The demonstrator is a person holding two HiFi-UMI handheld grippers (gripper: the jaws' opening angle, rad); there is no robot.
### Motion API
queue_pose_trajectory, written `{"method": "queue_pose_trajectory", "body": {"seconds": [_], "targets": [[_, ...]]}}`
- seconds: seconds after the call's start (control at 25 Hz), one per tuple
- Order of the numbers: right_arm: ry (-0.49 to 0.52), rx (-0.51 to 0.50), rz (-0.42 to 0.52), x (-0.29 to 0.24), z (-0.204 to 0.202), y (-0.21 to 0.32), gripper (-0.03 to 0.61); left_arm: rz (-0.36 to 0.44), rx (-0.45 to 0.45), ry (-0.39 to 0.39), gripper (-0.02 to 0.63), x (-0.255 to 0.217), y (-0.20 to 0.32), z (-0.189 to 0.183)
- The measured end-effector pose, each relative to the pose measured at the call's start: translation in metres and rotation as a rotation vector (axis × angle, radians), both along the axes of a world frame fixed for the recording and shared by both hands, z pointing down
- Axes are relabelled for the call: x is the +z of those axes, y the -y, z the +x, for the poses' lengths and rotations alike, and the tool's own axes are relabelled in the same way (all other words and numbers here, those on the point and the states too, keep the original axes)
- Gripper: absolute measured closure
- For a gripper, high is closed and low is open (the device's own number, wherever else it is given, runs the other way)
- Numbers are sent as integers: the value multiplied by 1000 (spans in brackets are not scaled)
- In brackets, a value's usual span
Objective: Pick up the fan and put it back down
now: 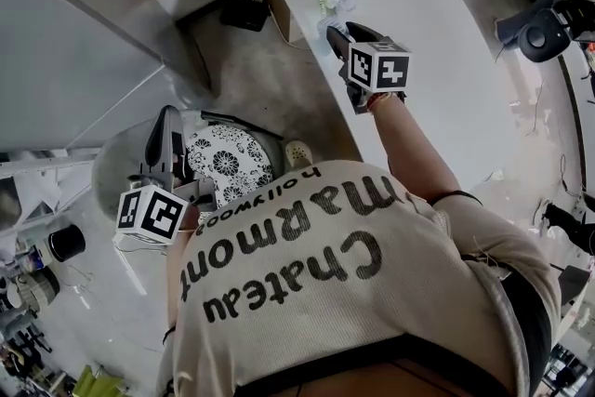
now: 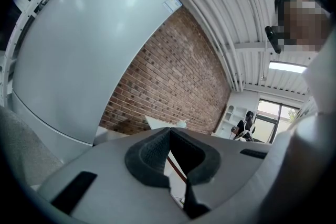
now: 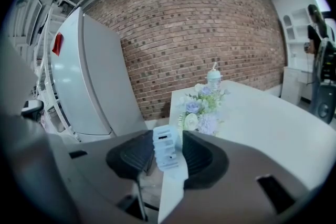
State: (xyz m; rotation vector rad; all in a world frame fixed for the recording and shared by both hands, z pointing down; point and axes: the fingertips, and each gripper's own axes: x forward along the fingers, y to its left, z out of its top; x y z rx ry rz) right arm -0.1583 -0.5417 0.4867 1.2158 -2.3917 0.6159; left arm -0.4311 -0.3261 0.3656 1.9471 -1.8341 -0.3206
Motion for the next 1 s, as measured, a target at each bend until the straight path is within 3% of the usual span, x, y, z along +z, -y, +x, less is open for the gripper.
{"method": "queue_pose_trajectory", "body": {"seconds": [0.44,1.0], "targets": [[-45,0,9,-7,25,-39,405,26,69,1,614,-10,-13,22],[-29,88,45,-28,77,-114,405,64,184,-2,614,-18,-50,63]]}}
